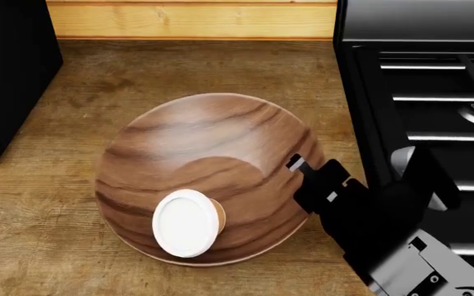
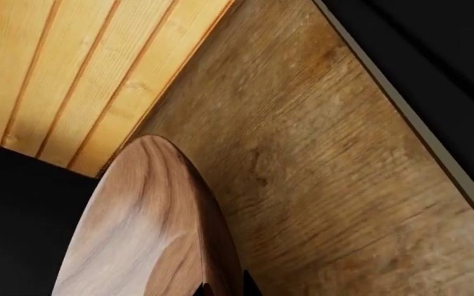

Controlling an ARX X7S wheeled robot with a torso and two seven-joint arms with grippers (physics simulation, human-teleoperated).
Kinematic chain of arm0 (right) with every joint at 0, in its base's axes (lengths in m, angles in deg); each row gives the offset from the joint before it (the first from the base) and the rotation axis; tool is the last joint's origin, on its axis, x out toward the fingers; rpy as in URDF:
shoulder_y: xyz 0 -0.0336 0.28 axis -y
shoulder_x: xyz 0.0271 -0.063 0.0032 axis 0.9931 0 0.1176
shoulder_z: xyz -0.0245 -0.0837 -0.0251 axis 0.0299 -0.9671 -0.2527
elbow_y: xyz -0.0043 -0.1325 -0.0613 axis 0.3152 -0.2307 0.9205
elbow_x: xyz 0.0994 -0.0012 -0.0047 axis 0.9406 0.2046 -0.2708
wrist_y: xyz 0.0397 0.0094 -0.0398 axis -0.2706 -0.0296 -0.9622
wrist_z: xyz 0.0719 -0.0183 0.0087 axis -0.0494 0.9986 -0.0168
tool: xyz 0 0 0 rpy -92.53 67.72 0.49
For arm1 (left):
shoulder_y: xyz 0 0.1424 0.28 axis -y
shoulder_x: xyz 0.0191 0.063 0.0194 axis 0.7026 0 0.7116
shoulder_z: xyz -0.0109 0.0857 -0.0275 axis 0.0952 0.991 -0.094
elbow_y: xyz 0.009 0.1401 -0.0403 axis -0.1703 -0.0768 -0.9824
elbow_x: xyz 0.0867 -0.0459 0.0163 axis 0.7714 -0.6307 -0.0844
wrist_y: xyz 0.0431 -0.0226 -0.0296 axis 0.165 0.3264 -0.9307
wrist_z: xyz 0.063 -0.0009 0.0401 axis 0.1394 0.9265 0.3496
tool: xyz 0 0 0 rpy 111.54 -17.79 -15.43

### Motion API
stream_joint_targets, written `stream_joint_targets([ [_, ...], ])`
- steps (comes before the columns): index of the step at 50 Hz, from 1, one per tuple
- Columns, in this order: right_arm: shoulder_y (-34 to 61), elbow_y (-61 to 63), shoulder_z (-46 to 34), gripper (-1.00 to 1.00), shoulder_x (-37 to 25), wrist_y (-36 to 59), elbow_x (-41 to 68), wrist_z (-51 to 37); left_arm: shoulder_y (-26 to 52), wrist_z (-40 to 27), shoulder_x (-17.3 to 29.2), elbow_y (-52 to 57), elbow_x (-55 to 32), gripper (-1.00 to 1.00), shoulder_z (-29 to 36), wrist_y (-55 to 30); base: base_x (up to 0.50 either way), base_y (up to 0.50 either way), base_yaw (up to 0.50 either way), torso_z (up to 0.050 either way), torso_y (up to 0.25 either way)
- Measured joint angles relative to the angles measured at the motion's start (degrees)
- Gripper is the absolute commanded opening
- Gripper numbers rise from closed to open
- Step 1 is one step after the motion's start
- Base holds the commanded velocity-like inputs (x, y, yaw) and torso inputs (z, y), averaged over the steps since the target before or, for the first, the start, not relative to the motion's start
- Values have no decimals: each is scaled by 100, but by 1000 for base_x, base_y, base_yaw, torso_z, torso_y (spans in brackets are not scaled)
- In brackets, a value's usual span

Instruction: Place the cup inside the bowl on the dining table and move the bowl to any counter.

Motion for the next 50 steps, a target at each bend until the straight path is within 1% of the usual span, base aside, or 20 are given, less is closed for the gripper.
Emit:
stream_joint_targets([
  [30,-130,-40,-75,-100,-20,-142,-9,85,56,-6,4,-1,-43,100,9,17,0,0,0,0,0],
  [31,-132,-38,-78,100,-21,-142,-5,83,59,-6,2,-3,-42,100,12,17,0,0,0,0,0],
  [50,-195,122,-129,100,-109,-129,24,48,62,12,0,-19,-43,100,39,34,0,0,0,0,0],
])
